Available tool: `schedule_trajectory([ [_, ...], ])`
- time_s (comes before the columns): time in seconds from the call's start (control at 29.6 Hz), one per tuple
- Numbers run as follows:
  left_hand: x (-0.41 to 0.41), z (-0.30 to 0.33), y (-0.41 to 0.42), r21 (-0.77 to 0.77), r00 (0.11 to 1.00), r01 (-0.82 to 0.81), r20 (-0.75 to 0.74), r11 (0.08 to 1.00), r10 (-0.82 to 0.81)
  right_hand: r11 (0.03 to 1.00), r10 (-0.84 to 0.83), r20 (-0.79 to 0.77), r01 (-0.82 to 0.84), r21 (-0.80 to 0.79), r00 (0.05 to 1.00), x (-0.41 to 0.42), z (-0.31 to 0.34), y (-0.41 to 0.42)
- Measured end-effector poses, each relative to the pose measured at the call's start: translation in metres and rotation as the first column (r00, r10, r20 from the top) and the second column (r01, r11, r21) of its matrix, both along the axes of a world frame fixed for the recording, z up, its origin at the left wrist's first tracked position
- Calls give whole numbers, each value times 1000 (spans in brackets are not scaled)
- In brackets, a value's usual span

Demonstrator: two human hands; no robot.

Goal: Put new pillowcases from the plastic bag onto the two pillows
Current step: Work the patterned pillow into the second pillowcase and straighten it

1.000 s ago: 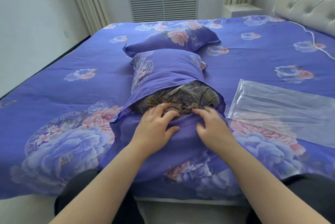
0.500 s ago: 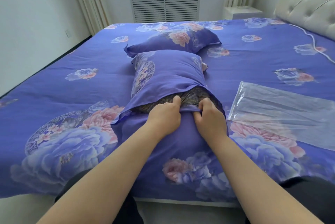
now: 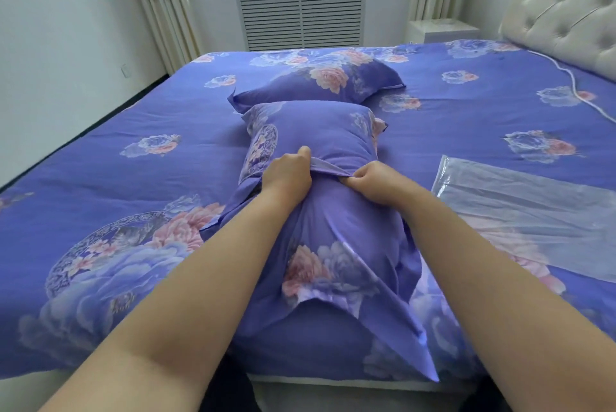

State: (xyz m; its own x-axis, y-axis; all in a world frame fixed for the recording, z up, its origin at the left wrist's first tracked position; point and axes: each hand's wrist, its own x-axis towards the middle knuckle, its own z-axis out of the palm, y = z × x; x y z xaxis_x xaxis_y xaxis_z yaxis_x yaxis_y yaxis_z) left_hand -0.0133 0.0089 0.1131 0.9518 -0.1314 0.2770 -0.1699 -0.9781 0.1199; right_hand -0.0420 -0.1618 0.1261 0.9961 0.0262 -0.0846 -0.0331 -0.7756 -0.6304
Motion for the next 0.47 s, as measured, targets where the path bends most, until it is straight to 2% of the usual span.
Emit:
schedule_trajectory([
  [0.07, 14, 3, 7, -71, 990, -61, -130, 996, 51, 1000, 20, 94, -18, -18, 995, 0, -3, 1],
  [0.13, 23, 0, 18, -173, 968, -119, -239, 978, 76, 997, -43, 201, 31, 65, 979, -8, -18, 2],
  [0.2, 22, -9, 28, -258, 963, -170, -248, 951, 104, 983, -152, 264, 117, 144, 952, -26, -34, -3],
  [0.27, 11, -19, 31, -354, 975, -182, -189, 918, 120, 963, -249, 269, 209, 169, 930, -45, -50, -11],
  [0.34, -4, -27, 25, -437, 995, -103, -63, 893, 83, 943, -318, 227, 284, 171, 920, -64, -66, -21],
  [0.47, -41, -33, 11, -368, 987, 78, 161, 926, -20, 919, -345, -32, 345, 190, 938, -96, -92, -40],
])
